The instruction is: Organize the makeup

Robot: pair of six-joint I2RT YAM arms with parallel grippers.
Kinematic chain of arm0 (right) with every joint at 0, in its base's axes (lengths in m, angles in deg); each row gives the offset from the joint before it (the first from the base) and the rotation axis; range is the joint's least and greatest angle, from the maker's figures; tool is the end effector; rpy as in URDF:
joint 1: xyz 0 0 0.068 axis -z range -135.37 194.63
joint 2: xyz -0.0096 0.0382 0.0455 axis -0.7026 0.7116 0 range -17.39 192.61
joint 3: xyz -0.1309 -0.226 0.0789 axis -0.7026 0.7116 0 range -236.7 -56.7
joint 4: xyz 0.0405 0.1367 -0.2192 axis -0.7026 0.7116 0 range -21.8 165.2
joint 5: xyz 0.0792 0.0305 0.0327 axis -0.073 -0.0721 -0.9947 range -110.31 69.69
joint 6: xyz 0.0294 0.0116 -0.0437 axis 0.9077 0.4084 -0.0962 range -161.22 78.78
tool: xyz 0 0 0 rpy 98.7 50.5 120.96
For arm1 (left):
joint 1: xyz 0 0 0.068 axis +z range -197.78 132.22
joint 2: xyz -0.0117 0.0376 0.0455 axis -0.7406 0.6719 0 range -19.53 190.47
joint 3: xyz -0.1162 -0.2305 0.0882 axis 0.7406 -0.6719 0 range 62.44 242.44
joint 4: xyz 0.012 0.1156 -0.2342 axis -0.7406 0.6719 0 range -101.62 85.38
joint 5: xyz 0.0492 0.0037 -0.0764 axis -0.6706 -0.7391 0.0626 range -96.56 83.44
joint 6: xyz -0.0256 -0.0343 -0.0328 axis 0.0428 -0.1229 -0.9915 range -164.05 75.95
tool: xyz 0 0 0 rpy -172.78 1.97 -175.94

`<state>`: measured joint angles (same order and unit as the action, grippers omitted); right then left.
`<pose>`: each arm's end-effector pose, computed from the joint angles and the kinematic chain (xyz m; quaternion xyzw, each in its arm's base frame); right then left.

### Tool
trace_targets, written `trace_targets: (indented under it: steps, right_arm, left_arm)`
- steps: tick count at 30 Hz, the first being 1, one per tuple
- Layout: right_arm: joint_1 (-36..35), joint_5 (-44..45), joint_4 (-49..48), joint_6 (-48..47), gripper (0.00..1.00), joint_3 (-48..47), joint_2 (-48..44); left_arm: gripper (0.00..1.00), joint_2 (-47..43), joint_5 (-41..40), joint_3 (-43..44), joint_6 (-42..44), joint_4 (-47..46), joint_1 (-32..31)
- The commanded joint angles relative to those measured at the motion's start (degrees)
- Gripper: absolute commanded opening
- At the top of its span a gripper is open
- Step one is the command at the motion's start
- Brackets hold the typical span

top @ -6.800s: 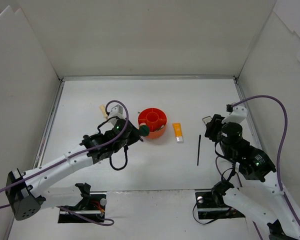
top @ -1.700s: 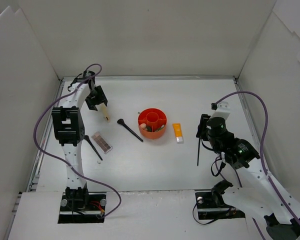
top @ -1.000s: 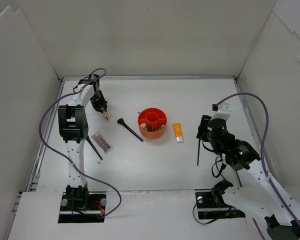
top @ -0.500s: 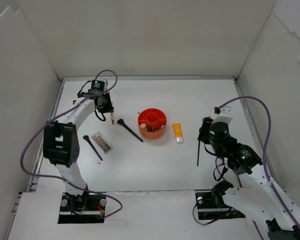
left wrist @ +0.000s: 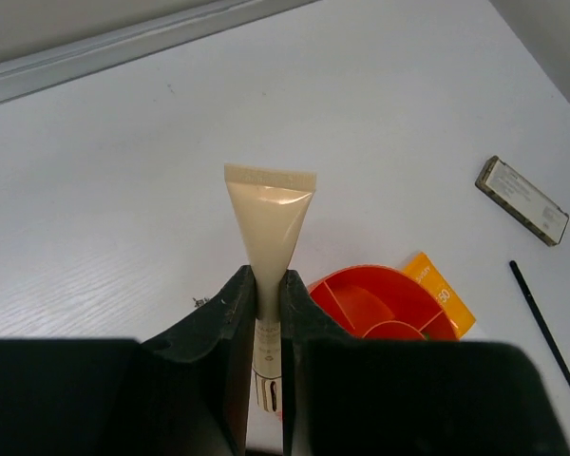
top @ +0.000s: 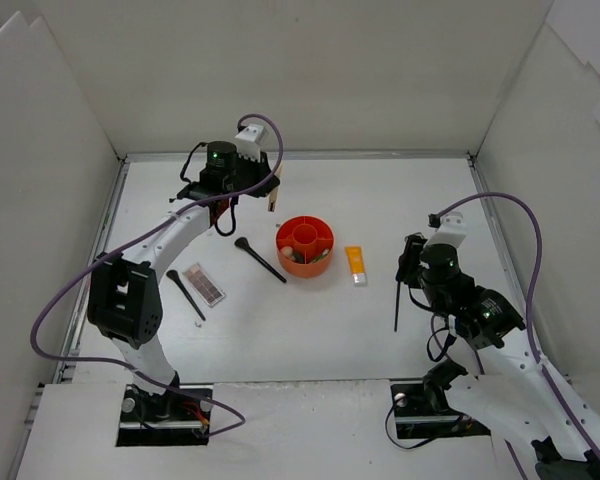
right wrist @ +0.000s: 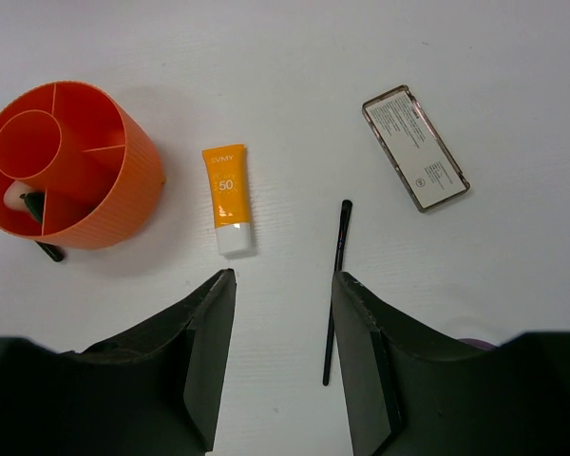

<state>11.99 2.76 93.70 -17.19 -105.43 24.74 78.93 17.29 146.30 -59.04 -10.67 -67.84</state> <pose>0.1438 0.0754 0.3438 0.0561 0.8036 0.1272 0.5786 0.3836 -0.1555 0.3424 0.1594 0.7728 -0.3351 0.5149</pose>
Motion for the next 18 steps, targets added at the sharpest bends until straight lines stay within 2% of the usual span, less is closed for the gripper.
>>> trace_targets:
  steps: [1, 9, 18]
  right_arm:
    - [0.30, 1.10, -3.00, -0.39, 0.42, -0.58, -0.29]
    - [0.30, 1.71, -3.00, -0.83, 0.42, -0.31, -0.21]
    - [0.21, 1.28, -3.08, -0.83, 0.42, -0.14, 0.50]
  left_arm:
    - [0.00, 0.77, 4.43, 2.28, 3.99, -8.15, -1.22]
    - [0.00, 2.35, 8.31, 1.14, 4.96, -12.82, -3.59]
    - [0.00, 2.18, 7.96, -3.78, 4.61, -16.51, -4.73]
